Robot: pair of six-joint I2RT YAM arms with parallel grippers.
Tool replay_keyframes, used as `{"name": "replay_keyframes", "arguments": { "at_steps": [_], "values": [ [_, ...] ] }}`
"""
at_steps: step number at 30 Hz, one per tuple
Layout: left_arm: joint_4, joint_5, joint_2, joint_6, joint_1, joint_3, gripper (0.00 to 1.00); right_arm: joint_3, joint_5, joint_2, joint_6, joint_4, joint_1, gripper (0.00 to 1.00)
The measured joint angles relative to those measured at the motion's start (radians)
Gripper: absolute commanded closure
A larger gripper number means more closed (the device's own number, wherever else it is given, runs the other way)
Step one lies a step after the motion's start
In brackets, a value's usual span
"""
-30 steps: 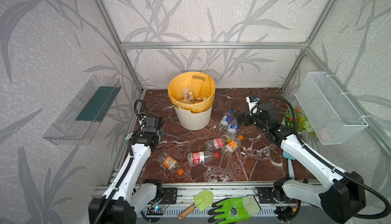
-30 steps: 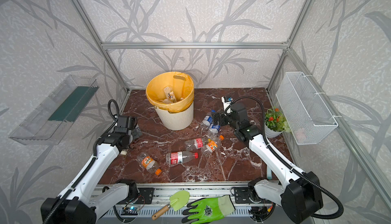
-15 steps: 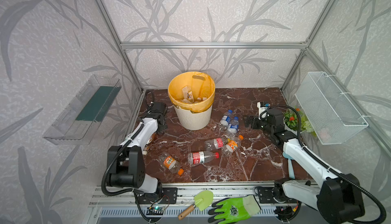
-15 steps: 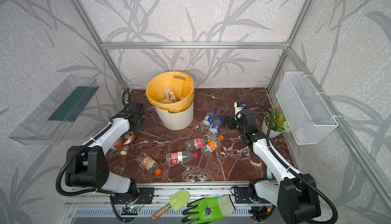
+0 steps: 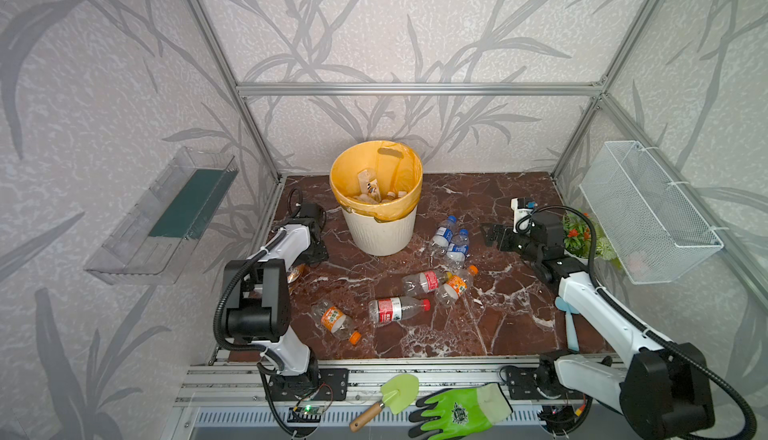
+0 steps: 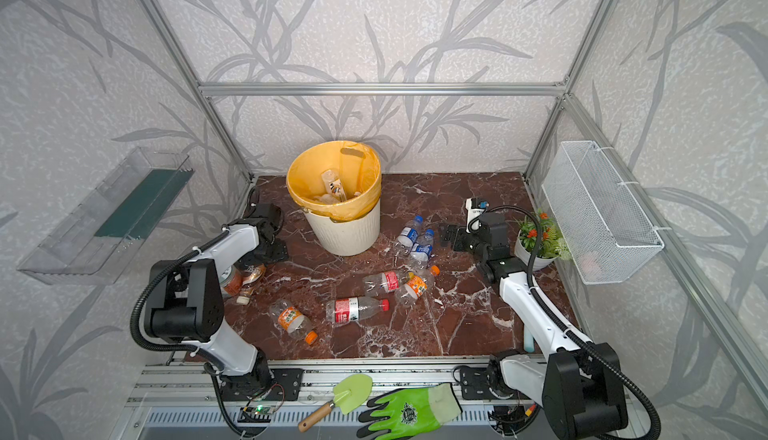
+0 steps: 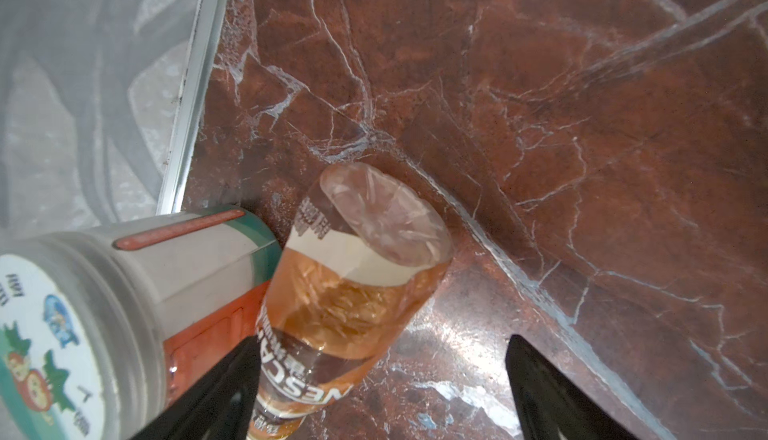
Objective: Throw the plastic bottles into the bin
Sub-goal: 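Close the left gripper on the Nescafe coffee bottle and lift it, then carry the coffee bottle over the bin and open the left gripper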
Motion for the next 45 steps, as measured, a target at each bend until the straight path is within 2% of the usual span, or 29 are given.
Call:
{"name": "replay_keyframes", "arguments": {
  "at_steps": [10, 16, 20, 27, 31, 36, 45],
  "values": [
    [0.009, 0.063, 0.133, 0.022, 0.014, 0.034, 0.23, 0.000, -0.006, 0.000, 0.008, 0.003, -0.005, 0.01],
    [0.021, 0.101, 0.135, 0.019, 0.014, 0.044, 0.46, 0.000, -0.006, 0.000, 0.008, 0.002, -0.013, 0.01],
    [0.032, 0.132, 0.121, 0.012, 0.014, 0.042, 0.57, 0.000, -0.007, 0.000, 0.011, 0.002, -0.013, 0.01],
    [0.054, 0.159, 0.045, -0.003, 0.014, 0.029, 0.59, 0.000, -0.014, -0.002, 0.024, 0.002, -0.013, 0.02],
    [0.065, 0.161, -0.055, -0.011, 0.014, 0.023, 0.60, 0.000, -0.019, -0.012, 0.027, 0.003, -0.014, 0.04],
    [0.098, 0.160, -0.248, -0.043, 0.014, 0.010, 0.63, -0.002, -0.048, -0.018, 0.037, 0.014, -0.014, 0.06],
    [0.232, 0.134, -0.720, -0.085, 0.014, -0.034, 0.67, -0.014, -0.069, -0.035, 0.072, 0.030, -0.014, 0.07]
  ]
}}
